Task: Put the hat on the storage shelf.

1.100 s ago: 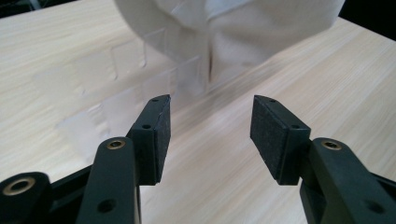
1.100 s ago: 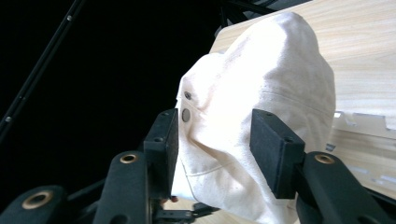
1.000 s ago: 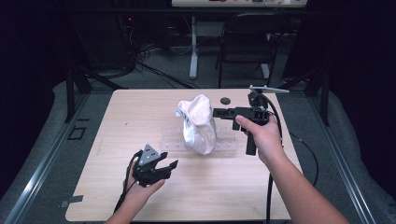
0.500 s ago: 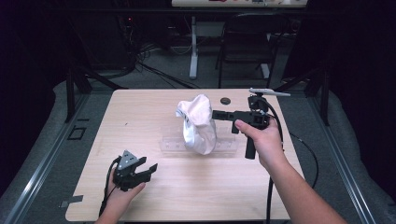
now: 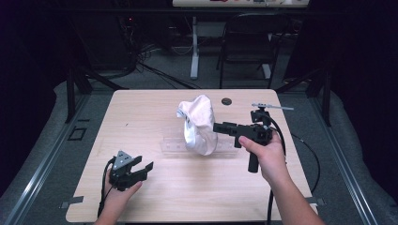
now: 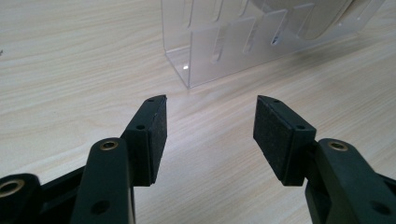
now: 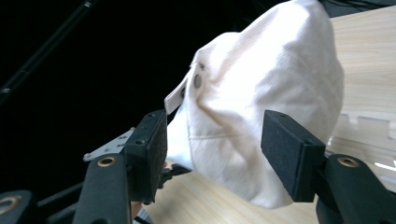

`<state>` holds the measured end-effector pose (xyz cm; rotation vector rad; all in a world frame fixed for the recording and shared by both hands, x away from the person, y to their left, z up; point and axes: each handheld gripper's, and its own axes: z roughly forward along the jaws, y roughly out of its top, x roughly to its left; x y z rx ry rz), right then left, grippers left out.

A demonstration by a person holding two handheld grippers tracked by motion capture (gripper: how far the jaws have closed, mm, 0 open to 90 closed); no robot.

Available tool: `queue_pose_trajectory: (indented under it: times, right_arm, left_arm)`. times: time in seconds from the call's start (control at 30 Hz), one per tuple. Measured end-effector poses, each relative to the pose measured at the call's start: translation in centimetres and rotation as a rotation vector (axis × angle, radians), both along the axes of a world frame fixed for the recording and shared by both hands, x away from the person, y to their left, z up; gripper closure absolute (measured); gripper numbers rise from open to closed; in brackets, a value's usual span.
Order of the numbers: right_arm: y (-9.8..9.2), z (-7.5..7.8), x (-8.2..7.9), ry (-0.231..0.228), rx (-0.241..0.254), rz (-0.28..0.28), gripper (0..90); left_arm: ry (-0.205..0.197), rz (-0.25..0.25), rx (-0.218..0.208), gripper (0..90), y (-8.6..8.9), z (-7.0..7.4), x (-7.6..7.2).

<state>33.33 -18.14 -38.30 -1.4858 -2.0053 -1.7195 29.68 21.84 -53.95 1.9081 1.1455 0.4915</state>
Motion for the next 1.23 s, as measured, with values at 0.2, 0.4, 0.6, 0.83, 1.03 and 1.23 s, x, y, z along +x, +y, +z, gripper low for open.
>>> queue_pose_trajectory:
  times: [0.2, 0.4, 0.6, 0.83, 1.03, 1.23]
  right_arm:
    - [-0.7, -1.4, -1.4, -0.034, 0.009, -0.018, 39.7]
    - [-1.8, -3.1, -2.5, -0.049, -0.047, -0.082, 39.2]
    - [-2.7, -4.4, -3.2, -0.053, -0.096, -0.122, 38.6]
    - [-3.1, -5.3, -3.5, -0.058, -0.131, -0.147, 38.2]
    - [-3.1, -6.0, -3.9, -0.062, -0.142, -0.148, 38.2]
    - [-3.9, -6.7, -4.0, -0.055, -0.148, -0.156, 38.2]
  left_arm:
    - [0.013, 0.006, -0.009, 44.8, 0.1, -0.2, 0.1]
    - [0.017, 0.009, -0.007, 44.9, 0.0, -0.3, 0.1]
    - [0.021, 0.01, -0.004, 44.9, -0.1, -0.5, 0.2]
    - [0.025, -0.002, 0.009, 44.9, -0.3, -0.7, 0.2]
    - [0.019, -0.005, 0.017, 44.6, -0.5, -0.9, 0.0]
    - [0.01, -0.021, 0.021, 44.4, -1.1, -0.9, -0.2]
